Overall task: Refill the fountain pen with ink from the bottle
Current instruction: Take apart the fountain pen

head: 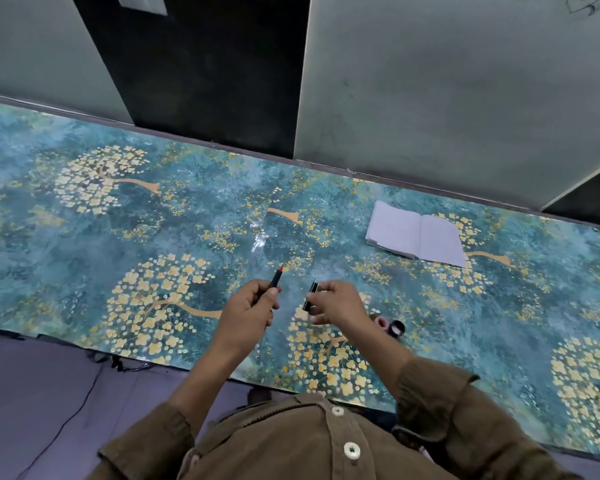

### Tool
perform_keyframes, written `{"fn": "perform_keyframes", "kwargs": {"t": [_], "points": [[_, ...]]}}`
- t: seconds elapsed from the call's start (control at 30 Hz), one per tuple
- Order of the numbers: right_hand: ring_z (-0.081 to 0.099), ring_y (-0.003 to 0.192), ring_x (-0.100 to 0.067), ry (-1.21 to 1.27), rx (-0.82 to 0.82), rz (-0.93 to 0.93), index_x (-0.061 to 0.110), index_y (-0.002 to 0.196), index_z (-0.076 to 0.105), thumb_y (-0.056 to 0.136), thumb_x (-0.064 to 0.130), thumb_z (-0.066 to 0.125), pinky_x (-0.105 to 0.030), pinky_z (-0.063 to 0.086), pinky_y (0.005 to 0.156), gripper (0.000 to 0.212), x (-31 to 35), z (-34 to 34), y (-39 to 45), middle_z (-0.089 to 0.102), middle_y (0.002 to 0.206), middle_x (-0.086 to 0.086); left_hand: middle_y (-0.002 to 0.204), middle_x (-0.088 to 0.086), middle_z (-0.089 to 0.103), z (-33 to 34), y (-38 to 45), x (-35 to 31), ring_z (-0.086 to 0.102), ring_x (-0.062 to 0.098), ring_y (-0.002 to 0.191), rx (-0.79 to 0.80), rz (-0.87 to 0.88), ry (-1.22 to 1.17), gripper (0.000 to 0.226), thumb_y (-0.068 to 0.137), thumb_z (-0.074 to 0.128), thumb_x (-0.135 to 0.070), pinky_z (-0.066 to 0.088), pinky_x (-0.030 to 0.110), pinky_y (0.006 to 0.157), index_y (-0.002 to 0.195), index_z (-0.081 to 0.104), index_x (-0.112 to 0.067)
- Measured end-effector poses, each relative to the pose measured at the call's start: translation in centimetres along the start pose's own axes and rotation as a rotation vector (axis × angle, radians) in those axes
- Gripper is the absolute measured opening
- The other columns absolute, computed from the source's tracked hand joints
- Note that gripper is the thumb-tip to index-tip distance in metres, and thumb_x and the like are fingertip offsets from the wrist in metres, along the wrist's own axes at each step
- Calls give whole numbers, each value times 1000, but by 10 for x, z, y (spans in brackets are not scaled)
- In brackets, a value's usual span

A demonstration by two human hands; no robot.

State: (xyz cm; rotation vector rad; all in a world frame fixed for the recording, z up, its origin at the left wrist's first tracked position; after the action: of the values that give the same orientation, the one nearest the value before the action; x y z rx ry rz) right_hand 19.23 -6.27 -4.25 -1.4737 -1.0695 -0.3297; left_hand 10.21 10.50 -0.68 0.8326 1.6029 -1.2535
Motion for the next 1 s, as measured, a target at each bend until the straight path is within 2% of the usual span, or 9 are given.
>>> {"fn": "perform_keyframes", "kwargs": {"t": [0.1, 0.2, 0.27, 0.4, 0.5, 0.6, 0.7, 0.83, 1.0], "points": [[69, 57, -31, -159, -74, 8, 7, 91, 60, 86, 12, 76, -42, 62, 58, 17, 0, 22, 25, 70, 88, -18, 78, 1, 60, -21, -2, 5, 47, 16, 60, -7, -34, -7, 15, 103, 51, -19, 37, 23, 50, 101, 66, -16], [68, 52, -26, -284, -101, -44, 4, 83, 65, 86, 15, 77, -30, 53, 45, 16, 11, 37, 38, 71, 81, -16, 79, 3, 62, -35, -4, 8, 49, 15, 60, -4, -51, -4, 15, 103, 52, -20, 40, 20, 51, 102, 67, -15], [67, 50, -22, -328, -122, -83, 4, 83, 68, 86, 16, 77, -26, 51, 43, 15, 17, 44, 42, 72, 76, -15, 78, 2, 63, -41, -4, 7, 49, 14, 59, 4, -47, 2, 17, 102, 52, -21, 40, 19, 52, 103, 68, -16], [67, 55, -22, -373, -193, -160, 16, 69, 62, 85, 19, 77, -39, 60, 58, 22, 14, 51, 43, 70, 67, -9, 74, 0, 62, -45, -1, 1, 50, 12, 56, 22, -17, -17, 18, 102, 53, -23, 38, 19, 49, 107, 70, -20], [68, 62, -24, -358, -221, -168, 16, 84, 62, 86, 26, 76, -44, 60, 63, 17, 7, 49, 36, 69, 73, -8, 76, 0, 63, -43, 3, -6, 51, 13, 59, 34, -8, -30, 18, 102, 53, -23, 39, 23, 52, 107, 70, -21], [64, 70, -17, -308, -251, -195, 16, 102, 62, 88, 30, 73, -32, 53, 60, 22, 16, 41, 18, 65, 80, 1, 78, -2, 65, -37, 5, -17, 54, 11, 62, 48, 8, -41, 17, 103, 52, -20, 41, 24, 55, 107, 69, -21], [69, 78, -21, -145, -220, -301, 17, 90, 70, 90, 26, 72, -37, 60, 65, 9, 36, 30, -13, 70, 81, -1, 80, -1, 69, -29, 6, -30, 57, 10, 64, 50, 53, -47, 14, 101, 54, -18, 43, 26, 57, 105, 68, -17], [70, 72, -19, 235, -85, -394, 6, 87, 74, 91, 18, 70, -33, 59, 57, 13, 68, 16, -62, 72, 77, -11, 77, -2, 73, -11, 3, -54, 62, 10, 64, 27, 125, -62, 6, 97, 62, -14, 48, 24, 57, 100, 67, -13], [66, 69, -16, 330, -108, -495, 2, 91, 74, 90, 19, 72, -30, 54, 56, 17, 96, -20, -93, 72, 76, -12, 81, 5, 75, 28, -5, -91, 66, 11, 66, 23, 217, -97, 10, 89, 72, -15, 53, 24, 60, 97, 68, -10]]}}
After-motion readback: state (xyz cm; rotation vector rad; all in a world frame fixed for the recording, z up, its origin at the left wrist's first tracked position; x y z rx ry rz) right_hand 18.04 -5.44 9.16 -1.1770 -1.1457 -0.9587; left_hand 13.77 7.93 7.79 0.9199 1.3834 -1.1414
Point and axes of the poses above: each hand's wrist, its own y-axis towards the middle knuckle, its own z-axis out of the palm, x = y × z, the point moved 4 cm from there along y, towards the middle knuckle
